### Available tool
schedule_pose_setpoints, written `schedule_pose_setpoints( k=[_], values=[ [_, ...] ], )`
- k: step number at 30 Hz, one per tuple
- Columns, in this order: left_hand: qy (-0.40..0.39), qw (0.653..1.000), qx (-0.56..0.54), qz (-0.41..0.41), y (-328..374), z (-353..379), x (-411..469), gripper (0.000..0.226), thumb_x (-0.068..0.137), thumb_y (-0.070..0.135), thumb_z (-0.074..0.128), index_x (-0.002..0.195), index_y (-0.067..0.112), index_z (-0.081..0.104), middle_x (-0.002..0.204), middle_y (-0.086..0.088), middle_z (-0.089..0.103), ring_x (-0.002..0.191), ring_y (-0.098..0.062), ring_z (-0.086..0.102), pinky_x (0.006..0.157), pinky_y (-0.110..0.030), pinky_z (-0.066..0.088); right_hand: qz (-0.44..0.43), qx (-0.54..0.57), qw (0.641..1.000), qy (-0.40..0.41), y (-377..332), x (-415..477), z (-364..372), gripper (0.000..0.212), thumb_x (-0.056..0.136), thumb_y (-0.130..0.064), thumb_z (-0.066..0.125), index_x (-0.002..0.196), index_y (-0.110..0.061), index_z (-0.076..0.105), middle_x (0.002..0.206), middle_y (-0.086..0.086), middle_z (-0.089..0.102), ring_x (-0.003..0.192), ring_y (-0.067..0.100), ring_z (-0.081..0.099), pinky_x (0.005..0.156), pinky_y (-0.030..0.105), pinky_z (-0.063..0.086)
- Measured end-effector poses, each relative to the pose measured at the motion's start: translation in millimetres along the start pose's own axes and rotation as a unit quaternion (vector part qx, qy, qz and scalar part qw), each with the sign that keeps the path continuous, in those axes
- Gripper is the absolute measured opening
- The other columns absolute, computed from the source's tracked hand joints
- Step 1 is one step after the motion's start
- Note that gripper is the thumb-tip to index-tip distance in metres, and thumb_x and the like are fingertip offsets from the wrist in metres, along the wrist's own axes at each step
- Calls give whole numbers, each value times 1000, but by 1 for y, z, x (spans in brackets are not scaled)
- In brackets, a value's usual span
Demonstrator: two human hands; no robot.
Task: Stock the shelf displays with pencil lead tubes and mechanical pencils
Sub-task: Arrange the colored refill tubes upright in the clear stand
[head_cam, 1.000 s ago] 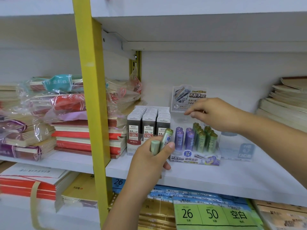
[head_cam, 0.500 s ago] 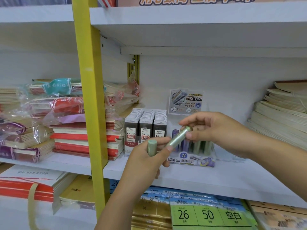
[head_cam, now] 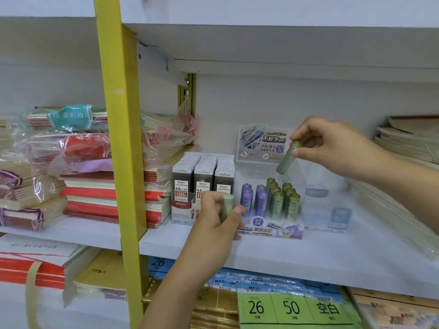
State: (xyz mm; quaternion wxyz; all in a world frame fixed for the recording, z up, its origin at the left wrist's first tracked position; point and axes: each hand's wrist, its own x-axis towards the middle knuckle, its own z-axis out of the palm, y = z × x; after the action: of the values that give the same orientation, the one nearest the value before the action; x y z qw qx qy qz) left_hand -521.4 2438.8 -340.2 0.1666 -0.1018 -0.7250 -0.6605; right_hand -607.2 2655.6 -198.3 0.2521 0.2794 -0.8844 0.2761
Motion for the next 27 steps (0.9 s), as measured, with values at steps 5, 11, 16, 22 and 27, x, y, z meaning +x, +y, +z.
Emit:
schedule_pose_setpoints(
  k=[5,11,16,22,27],
  values=[
    [4,998,43,38,1,4,-1,21,101,29,50,103,49,55,94,16,72,77,-4,71,69,-21,52,-37,-90,994,-42,15,13,10,21,77,-14,79,89,-27,66,84,-7,66,76,9,58,67,13,40],
    [13,997,62,47,-1,5,-1,27,102,31,49,102,58,51,94,22,72,72,-3,70,64,-19,50,-66,-197,973,-97,23,19,27,24,79,-31,76,101,-29,66,87,-14,62,89,6,41,66,23,29],
    [15,996,66,49,-5,4,0,22,102,30,48,105,52,50,95,22,71,70,-3,69,62,-14,51,-39,-189,972,-136,27,23,32,24,77,-30,79,94,-31,63,91,-13,64,86,4,42,63,9,30],
    [14,997,60,41,-7,4,1,15,103,28,48,109,42,51,96,21,72,71,-5,69,61,-13,49,-40,-189,966,-173,31,21,28,18,80,-31,76,83,-44,63,90,-14,59,94,6,42,78,28,37],
    [10,998,60,33,-5,2,0,7,102,31,48,106,35,52,97,23,72,75,-2,69,62,-13,49,-53,-241,952,-183,33,22,34,13,83,-36,71,84,-48,65,106,-6,61,99,11,44,80,23,31]
  ],
)
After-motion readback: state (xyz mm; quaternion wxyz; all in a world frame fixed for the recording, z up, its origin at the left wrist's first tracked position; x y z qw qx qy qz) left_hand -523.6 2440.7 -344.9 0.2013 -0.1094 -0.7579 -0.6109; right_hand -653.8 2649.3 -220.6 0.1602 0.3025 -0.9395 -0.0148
